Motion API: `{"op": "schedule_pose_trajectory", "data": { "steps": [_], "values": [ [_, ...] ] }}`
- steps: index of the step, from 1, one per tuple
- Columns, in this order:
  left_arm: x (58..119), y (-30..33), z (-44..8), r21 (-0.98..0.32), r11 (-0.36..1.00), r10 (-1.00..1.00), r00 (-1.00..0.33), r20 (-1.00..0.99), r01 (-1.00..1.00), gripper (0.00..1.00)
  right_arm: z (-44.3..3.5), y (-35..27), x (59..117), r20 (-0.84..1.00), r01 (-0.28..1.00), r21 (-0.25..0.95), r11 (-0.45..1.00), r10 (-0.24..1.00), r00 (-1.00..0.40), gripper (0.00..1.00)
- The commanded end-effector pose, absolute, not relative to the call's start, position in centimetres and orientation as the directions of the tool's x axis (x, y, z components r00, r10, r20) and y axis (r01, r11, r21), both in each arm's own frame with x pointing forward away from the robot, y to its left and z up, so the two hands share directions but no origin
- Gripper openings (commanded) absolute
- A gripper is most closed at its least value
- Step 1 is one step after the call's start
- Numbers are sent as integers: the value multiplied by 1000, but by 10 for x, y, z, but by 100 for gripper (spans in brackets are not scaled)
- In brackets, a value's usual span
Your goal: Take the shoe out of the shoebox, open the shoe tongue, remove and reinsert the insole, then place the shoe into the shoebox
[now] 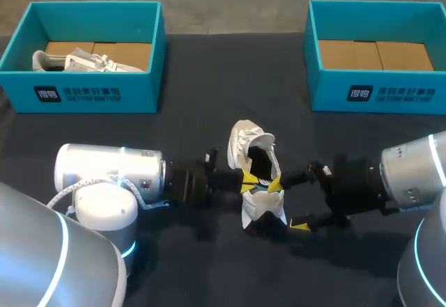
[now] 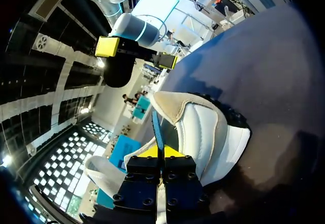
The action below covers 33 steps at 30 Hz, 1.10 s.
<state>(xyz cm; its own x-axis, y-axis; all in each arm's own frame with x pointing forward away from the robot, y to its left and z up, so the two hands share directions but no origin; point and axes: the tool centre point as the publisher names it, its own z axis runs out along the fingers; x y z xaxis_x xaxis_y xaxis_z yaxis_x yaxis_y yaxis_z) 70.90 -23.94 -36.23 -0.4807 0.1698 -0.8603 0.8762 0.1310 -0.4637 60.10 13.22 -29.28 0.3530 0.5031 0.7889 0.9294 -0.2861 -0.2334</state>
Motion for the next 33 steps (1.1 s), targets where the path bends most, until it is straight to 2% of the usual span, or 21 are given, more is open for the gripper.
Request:
{"op": "schedule_pose_trajectory", "data": {
  "steps": [1, 4, 5, 6, 7, 8, 9, 10, 13, 15, 16, 17, 21, 26, 33],
  "values": [
    [713, -243, -365, -464, 134, 170, -482, -859, 875, 0, -292, 135, 601, 785, 929, -232, -289, 508, 354, 100],
    [712, -243, -363, -466, 130, 169, -482, -859, 875, 0, -292, 135, 601, 785, 929, -232, -289, 508, 354, 100],
    [712, -243, -362, -465, 129, 169, -482, -860, 876, 25, -292, 135, 601, 785, 929, -232, -289, 508, 354, 100],
    [713, -242, -362, -466, 129, 165, -483, -860, 875, 42, -292, 135, 601, 785, 929, -232, -289, 508, 354, 100],
    [714, -242, -361, -468, 129, 161, -484, -860, 874, 48, -292, 135, 601, 785, 929, -232, -289, 508, 354, 100],
    [714, -241, -360, -469, 128, 158, -485, -860, 874, 68, -292, 135, 601, 785, 929, -232, -289, 508, 354, 100],
    [714, -239, -359, -472, 126, 154, -487, -860, 873, 76, -292, 135, 601, 785, 929, -232, -289, 508, 354, 100],
    [713, -238, -357, -473, 124, 151, -487, -860, 872, 75, -292, 135, 601, 785, 929, -232, -289, 508, 354, 100],
    [708, -235, -350, -478, 117, 139, -491, -860, 871, 49, -292, 135, 601, 785, 929, -232, -289, 508, 354, 100],
    [706, -234, -347, -485, 111, 121, -497, -860, 867, 49, -292, 135, 601, 785, 929, -232, -289, 508, 354, 100],
    [705, -233, -345, -486, 111, 119, -497, -860, 867, 54, -292, 135, 601, 785, 929, -232, -289, 508, 354, 100],
    [704, -232, -344, -487, 106, 118, -497, -859, 867, 54, -292, 135, 601, 785, 929, -232, -289, 508, 354, 100],
    [698, -234, -340, -491, 91, 126, -500, -857, 866, 48, -292, 135, 601, 785, 929, -232, -289, 508, 354, 100],
    [690, -240, -342, -489, 69, 175, -493, -852, 870, 48, -292, 135, 601, 785, 929, -232, -289, 508, 354, 100],
    [692, -250, -347, -474, 71, 213, -478, -852, 877, 40, -292, 135, 601, 785, 929, -232, -289, 508, 354, 100]
  ]
}}
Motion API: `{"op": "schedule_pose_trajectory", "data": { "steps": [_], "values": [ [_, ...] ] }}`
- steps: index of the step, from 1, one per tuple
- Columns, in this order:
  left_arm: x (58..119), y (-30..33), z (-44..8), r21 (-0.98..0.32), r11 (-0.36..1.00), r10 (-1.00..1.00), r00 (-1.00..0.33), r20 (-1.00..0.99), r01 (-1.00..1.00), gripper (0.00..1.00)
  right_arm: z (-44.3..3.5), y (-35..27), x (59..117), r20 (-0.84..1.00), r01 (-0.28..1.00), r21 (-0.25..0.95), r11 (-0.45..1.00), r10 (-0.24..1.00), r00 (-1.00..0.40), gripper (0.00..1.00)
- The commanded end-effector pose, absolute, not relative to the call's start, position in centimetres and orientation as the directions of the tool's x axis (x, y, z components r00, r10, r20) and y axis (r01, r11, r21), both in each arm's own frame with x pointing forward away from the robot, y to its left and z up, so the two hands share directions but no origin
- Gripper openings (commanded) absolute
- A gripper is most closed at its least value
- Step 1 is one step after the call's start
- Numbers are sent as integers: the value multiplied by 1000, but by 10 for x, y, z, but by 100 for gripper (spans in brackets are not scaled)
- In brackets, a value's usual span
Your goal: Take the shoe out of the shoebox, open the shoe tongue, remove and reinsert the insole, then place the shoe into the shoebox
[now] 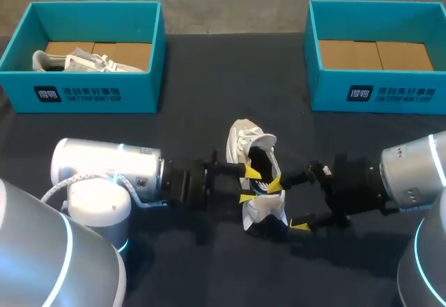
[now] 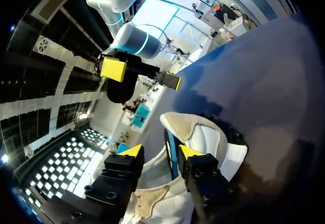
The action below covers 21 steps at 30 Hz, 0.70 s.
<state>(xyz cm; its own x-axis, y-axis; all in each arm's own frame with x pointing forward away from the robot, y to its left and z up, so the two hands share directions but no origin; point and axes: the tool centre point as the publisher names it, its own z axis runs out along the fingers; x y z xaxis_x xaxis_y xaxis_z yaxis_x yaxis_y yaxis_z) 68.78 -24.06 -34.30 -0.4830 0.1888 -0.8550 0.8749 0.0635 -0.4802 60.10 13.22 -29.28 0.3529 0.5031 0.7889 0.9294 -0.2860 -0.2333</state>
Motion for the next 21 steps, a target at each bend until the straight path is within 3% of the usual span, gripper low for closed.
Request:
{"op": "schedule_pose_trajectory", "data": {
  "steps": [1, 4, 6, 7, 21],
  "values": [
    [693, -250, -347, -470, 76, 222, -474, -852, 880, 40, -292, 135, 601, 785, 929, -232, -289, 508, 354, 100],
    [695, -252, -349, -469, 84, 237, -474, -848, 879, 30, -292, 135, 601, 785, 929, -232, -289, 508, 354, 100],
    [696, -252, -350, -468, 87, 244, -475, -846, 879, 15, -292, 135, 601, 785, 929, -232, -289, 508, 354, 100],
    [696, -252, -350, -467, 89, 250, -474, -845, 880, 0, -292, 135, 601, 785, 929, -232, -289, 508, 354, 100],
    [718, -238, -374, -437, 170, 288, -468, -835, 883, 0, -292, 135, 601, 785, 929, -232, -289, 508, 354, 100]
  ]
}}
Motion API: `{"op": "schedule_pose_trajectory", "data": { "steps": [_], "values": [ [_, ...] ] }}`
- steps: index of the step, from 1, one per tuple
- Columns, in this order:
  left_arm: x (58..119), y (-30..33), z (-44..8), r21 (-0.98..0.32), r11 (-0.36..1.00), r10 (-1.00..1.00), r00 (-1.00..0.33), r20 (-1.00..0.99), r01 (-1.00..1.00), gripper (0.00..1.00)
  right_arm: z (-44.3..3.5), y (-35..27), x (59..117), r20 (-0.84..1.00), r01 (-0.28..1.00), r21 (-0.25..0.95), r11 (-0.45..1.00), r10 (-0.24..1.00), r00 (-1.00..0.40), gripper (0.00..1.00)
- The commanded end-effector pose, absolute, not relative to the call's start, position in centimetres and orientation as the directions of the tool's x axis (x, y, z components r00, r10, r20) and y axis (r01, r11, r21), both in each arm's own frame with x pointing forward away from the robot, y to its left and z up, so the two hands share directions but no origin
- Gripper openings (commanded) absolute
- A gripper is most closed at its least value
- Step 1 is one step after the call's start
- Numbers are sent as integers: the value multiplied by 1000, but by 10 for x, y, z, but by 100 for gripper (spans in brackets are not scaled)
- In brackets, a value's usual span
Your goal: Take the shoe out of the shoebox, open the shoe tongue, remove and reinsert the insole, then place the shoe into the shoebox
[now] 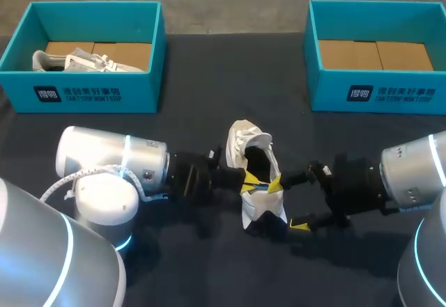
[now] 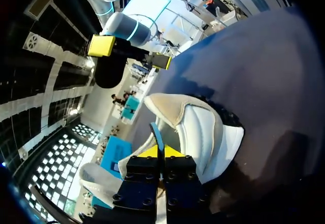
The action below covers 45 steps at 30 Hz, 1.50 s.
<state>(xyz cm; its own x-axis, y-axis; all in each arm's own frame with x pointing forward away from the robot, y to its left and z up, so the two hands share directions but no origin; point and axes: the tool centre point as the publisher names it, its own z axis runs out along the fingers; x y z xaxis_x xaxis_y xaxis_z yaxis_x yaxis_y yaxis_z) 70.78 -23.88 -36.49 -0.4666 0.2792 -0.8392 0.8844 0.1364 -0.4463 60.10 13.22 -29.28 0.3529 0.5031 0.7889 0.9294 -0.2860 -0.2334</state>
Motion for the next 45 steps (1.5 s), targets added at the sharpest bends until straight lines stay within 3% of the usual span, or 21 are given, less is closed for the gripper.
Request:
{"op": "schedule_pose_trajectory", "data": {
  "steps": [1, 11, 13, 14, 16, 28, 31, 32, 33, 45],
  "values": [
    [721, -238, -376, -436, 178, 287, -471, -834, 882, 0, -292, 135, 601, 785, 929, -232, -289, 508, 354, 100],
    [722, -243, -363, -426, 174, 272, -459, -846, 888, 0, -292, 135, 601, 785, 929, -232, -289, 508, 354, 100],
    [722, -244, -360, -423, 170, 270, -455, -848, 890, 10, -292, 135, 601, 785, 929, -232, -289, 508, 354, 100],
    [721, -245, -356, -423, 166, 267, -453, -851, 891, 34, -292, 135, 601, 785, 929, -232, -289, 508, 354, 100],
    [719, -245, -351, -422, 155, 264, -449, -853, 893, 38, -292, 135, 601, 785, 929, -232, -289, 508, 354, 100],
    [700, -249, -329, -433, 103, 275, -444, -853, 895, 41, -292, 135, 601, 785, 929, -232, -289, 508, 354, 100],
    [700, -250, -333, -439, 118, 305, -453, -838, 891, 32, -292, 135, 601, 785, 929, -232, -289, 508, 354, 100],
    [700, -250, -334, -436, 122, 318, -452, -834, 891, 12, -292, 135, 601, 785, 929, -232, -289, 508, 354, 100],
    [700, -249, -336, -442, 124, 328, -457, -827, 888, 0, -292, 135, 601, 785, 929, -232, -289, 508, 354, 100],
    [710, -246, -354, -447, 166, 377, -475, -795, 879, 0, -292, 135, 601, 785, 929, -232, -289, 508, 354, 100]
  ]
}}
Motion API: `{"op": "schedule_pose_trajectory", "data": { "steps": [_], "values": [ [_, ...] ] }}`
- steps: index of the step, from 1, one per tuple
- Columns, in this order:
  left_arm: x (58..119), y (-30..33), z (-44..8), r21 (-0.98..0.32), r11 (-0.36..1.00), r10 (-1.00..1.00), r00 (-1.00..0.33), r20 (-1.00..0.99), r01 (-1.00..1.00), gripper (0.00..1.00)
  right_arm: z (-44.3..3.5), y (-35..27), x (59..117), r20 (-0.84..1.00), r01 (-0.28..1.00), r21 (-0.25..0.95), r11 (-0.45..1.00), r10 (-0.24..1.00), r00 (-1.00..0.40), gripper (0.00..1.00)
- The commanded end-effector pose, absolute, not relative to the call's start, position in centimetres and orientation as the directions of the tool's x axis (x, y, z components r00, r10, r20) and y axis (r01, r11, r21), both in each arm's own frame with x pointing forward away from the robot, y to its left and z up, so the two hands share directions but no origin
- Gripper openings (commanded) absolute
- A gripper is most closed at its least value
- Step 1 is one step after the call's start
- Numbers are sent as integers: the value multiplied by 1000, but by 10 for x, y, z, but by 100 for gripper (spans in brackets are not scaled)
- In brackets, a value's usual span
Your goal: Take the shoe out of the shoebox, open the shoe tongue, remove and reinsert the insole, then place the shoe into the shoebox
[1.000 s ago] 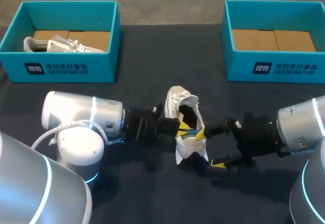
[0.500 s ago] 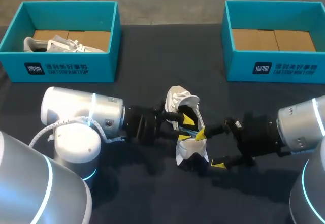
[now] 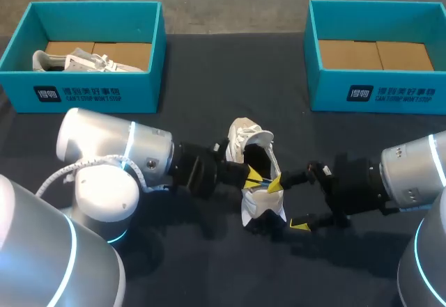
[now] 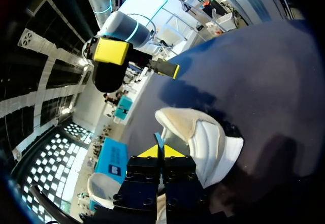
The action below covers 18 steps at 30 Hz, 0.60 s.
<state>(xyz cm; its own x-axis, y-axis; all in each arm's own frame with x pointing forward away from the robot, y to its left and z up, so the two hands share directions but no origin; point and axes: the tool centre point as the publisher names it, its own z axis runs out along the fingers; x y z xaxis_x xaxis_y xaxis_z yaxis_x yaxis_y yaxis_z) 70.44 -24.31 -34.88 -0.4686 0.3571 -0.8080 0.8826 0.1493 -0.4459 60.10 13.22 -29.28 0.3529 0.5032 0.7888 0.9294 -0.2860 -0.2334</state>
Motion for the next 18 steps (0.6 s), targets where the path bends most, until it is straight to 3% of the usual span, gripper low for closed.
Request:
{"op": "schedule_pose_trajectory", "data": {
  "steps": [1, 11, 12, 13, 15, 18],
  "values": [
    [712, -246, -357, -442, 174, 382, -474, -793, 880, 0, -292, 135, 601, 785, 929, -232, -289, 508, 354, 100],
    [716, -245, -358, -451, 194, 369, -491, -789, 871, 2, -292, 135, 601, 785, 929, -232, -289, 508, 354, 100],
    [714, -244, -355, -452, 187, 367, -489, -791, 872, 35, -292, 135, 601, 785, 929, -232, -289, 508, 354, 100],
    [713, -243, -350, -452, 181, 361, -486, -796, 874, 59, -292, 135, 601, 785, 929, -232, -289, 508, 354, 100],
    [711, -242, -344, -448, 168, 357, -478, -803, 878, 85, -292, 135, 601, 785, 929, -232, -289, 508, 354, 100],
    [704, -240, -332, -429, 157, 343, -456, -821, 890, 76, -292, 135, 601, 785, 929, -232, -289, 508, 354, 100]
  ]
}}
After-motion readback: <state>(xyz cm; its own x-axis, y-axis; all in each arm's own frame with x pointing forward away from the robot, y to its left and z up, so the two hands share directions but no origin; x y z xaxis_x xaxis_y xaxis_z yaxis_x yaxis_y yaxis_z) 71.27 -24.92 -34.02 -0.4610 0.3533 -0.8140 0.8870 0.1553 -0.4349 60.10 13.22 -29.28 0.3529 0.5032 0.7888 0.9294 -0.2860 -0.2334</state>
